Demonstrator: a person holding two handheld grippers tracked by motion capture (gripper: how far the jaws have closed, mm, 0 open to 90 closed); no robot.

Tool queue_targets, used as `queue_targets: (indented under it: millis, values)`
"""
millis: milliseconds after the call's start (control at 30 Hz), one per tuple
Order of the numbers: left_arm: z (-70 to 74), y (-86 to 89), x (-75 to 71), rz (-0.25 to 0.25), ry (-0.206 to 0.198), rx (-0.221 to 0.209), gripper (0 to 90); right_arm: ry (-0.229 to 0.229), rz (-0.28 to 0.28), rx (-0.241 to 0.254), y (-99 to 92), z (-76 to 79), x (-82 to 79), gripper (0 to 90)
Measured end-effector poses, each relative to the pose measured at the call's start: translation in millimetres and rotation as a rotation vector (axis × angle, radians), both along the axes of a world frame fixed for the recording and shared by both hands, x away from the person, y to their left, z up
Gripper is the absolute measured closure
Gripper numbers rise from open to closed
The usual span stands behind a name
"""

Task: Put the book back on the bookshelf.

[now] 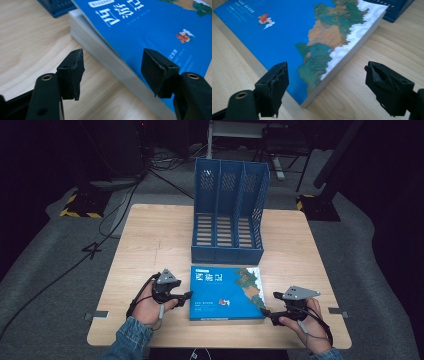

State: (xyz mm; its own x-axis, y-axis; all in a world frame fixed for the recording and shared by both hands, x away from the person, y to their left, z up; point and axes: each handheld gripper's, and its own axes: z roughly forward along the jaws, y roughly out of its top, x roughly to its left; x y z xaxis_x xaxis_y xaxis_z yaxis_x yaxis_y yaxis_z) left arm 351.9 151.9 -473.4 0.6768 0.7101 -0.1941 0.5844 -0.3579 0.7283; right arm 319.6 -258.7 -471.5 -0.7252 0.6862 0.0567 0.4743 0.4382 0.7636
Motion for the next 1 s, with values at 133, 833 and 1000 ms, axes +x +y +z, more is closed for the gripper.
queue_targets:
  millis: [133,833,1000]
  values:
    - [-4.3,-9.9,2.4,0.017,0.012,0.001,32.7,-0.010,0.029,0.002,8.7,-2.3,-5.7,17.2]
    - [-19.4,-25.0,6.3,0.087,0.090,-0.103,24.6,-0.006,0.026,-0.090,33.5,-34.1,-11.9,10.5]
    - [-19.9,-26.8,4.4,0.104,0.079,-0.103,24.6,-0.006,0.026,-0.081,33.0,-34.8,-11.9,10.0]
